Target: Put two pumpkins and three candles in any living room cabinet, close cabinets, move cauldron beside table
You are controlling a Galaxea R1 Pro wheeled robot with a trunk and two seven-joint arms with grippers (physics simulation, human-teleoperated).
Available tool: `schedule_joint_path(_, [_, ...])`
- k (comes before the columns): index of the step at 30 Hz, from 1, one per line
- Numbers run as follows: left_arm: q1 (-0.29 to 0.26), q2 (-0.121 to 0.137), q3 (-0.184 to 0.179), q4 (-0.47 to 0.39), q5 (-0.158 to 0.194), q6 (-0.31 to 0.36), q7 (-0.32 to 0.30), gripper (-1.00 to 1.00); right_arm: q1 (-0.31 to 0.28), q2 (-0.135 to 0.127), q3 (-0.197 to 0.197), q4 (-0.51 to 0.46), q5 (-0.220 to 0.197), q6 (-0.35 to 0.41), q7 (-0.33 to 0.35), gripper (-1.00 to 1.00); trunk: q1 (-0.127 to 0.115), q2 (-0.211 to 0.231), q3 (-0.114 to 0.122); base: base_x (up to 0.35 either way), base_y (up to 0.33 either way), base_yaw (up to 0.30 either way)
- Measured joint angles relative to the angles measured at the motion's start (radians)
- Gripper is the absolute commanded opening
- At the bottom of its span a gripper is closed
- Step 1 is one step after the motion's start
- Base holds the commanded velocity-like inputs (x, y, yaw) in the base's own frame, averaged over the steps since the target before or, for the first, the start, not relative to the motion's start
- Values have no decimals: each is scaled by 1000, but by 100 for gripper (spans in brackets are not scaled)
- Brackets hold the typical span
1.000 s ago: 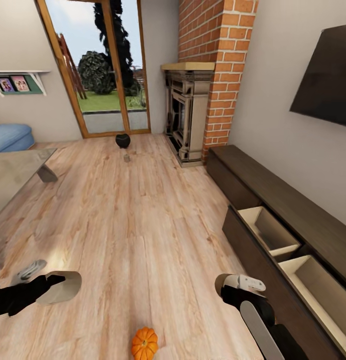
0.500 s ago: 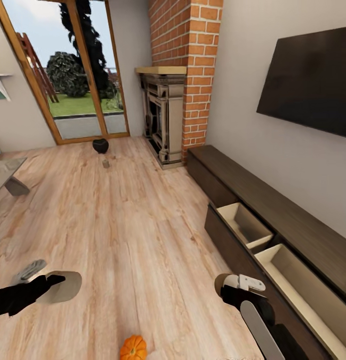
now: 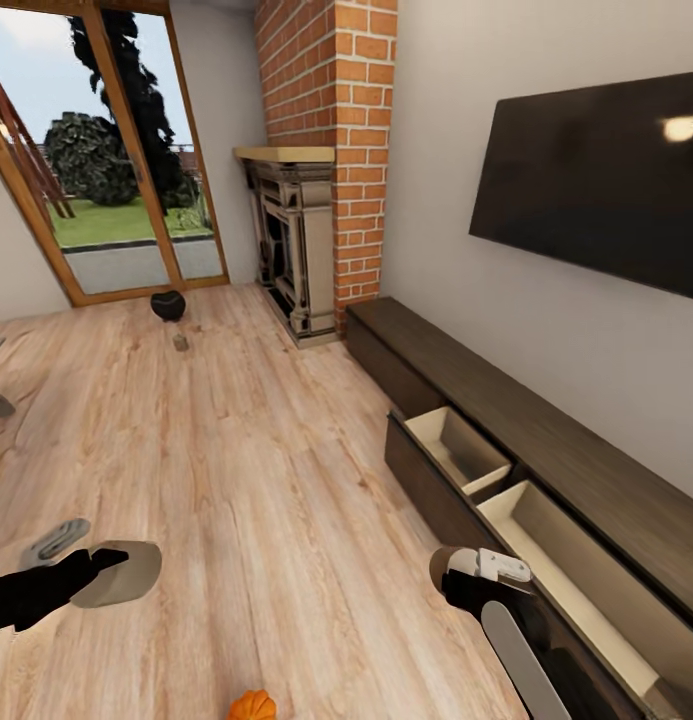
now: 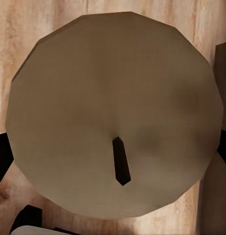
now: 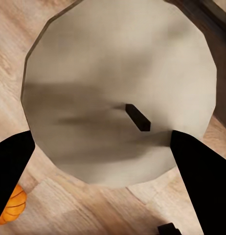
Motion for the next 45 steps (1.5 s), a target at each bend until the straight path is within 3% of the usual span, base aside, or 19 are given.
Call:
schedule_joint_path(9, [0, 0, 23, 4, 6, -1, 1, -100, 0, 0, 0, -1, 4, -1, -1, -100, -35, 63, 42, 0, 0, -90])
schedule_joint_path(14, [0, 0, 26, 6, 54, -1, 2, -100, 0, 0, 0, 0, 5, -1, -1, -100, -54, 98, 65, 0, 0, -8])
schedule_joint_path(17, [0, 0, 26, 7, 61, -1, 2, -100, 0, 0, 0, 0, 6, -2, 0, -100, -65, 119, 80, 0, 0, 0])
schedule_joint_path(45, [0, 0, 27, 6, 64, 1, 1, -100, 0, 0, -2, 0, -1, -3, 0, -100, -65, 119, 126, -42, 78, -21])
